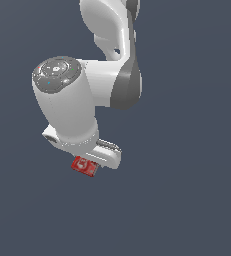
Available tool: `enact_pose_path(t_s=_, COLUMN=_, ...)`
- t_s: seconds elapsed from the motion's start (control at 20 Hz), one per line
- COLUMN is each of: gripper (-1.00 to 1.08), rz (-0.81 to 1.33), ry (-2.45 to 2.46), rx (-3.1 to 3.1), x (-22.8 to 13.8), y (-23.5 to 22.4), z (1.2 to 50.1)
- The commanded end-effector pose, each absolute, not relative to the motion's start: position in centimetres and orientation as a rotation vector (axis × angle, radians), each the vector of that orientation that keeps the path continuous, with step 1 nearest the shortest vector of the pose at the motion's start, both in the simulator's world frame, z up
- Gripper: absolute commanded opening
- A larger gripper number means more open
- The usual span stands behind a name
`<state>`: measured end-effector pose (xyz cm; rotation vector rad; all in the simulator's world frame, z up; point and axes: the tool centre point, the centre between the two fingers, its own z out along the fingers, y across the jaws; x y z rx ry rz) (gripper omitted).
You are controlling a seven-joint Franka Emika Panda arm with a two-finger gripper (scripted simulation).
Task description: Pick up the object and move it to a goal position.
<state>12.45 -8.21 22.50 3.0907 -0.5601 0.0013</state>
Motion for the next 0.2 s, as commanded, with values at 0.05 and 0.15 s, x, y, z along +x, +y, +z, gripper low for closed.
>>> enact_pose_path(t_s=0.05, gripper=-1.00, rz=0.000, ry=-0.560, rx=3.091, x=12.65, y=-8.35, z=22.80)
enact_pose_path(t_s=0.15, gripper=-1.00, rz=0.000, ry=-0.560, rx=3.091, x=12.68, y=-8.37, z=22.83)
